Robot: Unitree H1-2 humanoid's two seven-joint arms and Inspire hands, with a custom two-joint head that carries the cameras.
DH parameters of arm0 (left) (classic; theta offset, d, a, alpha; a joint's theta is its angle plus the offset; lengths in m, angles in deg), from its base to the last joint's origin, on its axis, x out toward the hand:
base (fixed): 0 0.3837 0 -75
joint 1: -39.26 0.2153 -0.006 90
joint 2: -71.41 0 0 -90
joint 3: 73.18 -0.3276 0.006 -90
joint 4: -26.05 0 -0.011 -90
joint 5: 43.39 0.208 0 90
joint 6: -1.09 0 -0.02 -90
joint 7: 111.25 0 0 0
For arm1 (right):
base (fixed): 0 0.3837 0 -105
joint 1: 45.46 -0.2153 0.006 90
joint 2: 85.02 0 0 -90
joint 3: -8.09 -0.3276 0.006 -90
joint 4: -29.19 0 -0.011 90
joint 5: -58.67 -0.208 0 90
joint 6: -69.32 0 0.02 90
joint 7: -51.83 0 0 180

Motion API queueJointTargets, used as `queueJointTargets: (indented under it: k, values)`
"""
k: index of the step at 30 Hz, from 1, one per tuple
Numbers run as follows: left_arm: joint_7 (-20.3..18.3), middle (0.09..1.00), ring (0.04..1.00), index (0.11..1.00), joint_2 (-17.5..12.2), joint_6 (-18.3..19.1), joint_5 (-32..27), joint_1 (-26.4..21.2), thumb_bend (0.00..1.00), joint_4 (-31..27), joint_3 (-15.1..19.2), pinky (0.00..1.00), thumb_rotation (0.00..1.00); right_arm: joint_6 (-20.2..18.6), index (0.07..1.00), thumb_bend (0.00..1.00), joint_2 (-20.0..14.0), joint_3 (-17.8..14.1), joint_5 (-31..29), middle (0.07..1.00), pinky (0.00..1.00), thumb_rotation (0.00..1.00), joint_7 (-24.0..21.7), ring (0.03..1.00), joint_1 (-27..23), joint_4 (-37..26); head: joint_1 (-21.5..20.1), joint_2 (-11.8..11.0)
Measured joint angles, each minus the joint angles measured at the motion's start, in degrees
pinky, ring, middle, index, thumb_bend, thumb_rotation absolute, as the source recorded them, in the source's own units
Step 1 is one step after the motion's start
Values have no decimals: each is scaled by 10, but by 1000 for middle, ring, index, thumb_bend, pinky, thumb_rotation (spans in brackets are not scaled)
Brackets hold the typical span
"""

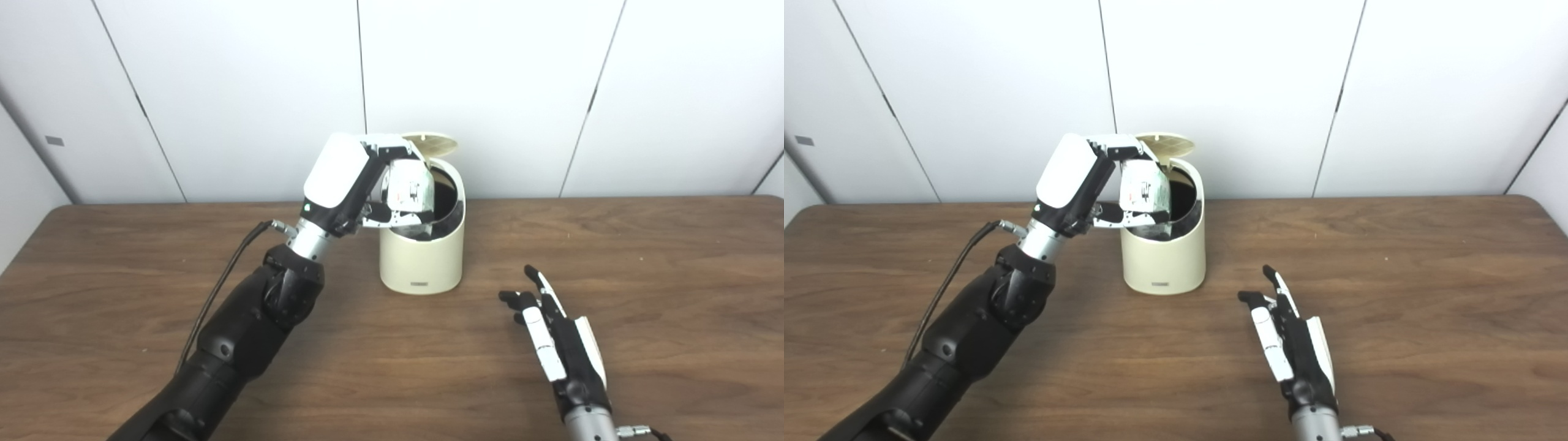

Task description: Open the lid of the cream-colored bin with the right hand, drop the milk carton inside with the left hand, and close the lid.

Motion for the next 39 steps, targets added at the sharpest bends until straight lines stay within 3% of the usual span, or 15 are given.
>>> queueJointTargets:
  k: [4,10,26,29,30,31,32,35,39]
  values:
    - [-28,604,588,579,0,0,-5,11,1000,-4,10,552,71,0,934,455,0,0,0,753,805,1000,0,811,0,0,2,1]
    - [-25,640,592,612,2,0,8,16,1000,-10,22,513,129,0,930,465,0,-1,0,751,809,1000,0,807,-1,0,3,1]
    - [-8,644,595,621,9,0,18,16,1000,-11,29,513,115,0,931,447,-2,-1,-1,761,778,1000,-1,818,-1,0,6,3]
    - [-3,607,563,596,9,0,24,16,1000,-11,28,496,43,0,932,447,-4,1,0,762,758,1000,-1,810,-1,0,6,4]
    - [3,580,539,544,8,-1,27,16,767,-11,24,481,42,0,930,447,-4,1,0,755,765,1000,-1,808,-1,0,6,4]
    - [14,531,484,510,7,-1,30,16,612,-11,19,458,17,0,925,449,-4,1,0,746,774,992,-1,802,-1,0,7,4]
    - [31,512,468,495,5,-1,30,16,547,-12,11,425,8,0,921,448,-4,1,0,742,780,984,-1,800,-1,0,7,4]
    - [70,497,454,462,-2,-1,27,18,486,-29,-7,383,0,1,925,438,-3,-1,-1,735,788,986,-1,788,-1,0,8,5]
    - [105,515,444,459,-13,-3,10,25,477,-68,-14,361,0,1,918,391,-3,-11,-14,750,726,938,0,770,-4,0,11,6]
